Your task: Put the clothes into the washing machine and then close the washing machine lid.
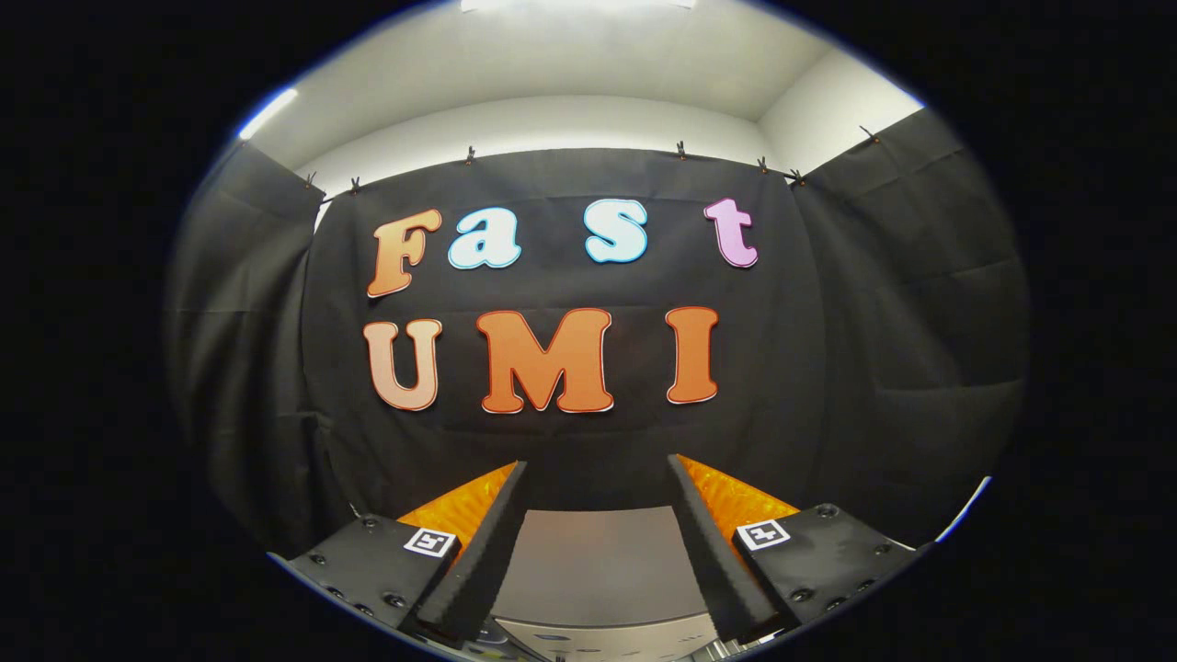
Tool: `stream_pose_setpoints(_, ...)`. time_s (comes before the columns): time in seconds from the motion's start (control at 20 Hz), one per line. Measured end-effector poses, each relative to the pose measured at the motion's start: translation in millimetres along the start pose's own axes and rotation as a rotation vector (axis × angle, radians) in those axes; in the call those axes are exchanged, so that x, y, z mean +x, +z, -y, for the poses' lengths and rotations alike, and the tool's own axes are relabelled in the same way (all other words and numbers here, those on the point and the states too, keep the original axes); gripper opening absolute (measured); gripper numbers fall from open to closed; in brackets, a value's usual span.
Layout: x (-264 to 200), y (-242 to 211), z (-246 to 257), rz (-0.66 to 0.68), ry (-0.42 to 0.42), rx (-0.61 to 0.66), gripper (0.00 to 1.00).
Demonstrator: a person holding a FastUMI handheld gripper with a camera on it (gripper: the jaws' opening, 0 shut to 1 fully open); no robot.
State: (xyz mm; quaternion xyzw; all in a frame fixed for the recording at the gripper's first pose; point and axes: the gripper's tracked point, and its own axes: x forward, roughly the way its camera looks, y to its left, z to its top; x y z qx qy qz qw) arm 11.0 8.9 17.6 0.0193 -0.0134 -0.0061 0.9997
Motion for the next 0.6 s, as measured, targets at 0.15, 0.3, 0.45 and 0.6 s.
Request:
stream_pose_setpoints(0.15,-0.9,-0.1,1.4,0.001,-0.003,-0.001,0.95)
stream_pose_setpoints(0.3,-2.3,0.0,2.2,0.002,-0.006,0.000,0.95)
stream_pose_setpoints(0.45,-1.1,0.7,2.4,0.002,-0.007,0.002,0.95)
stream_pose_setpoints(0.6,-1.7,0.3,1.5,0.001,-0.007,-0.001,0.95)
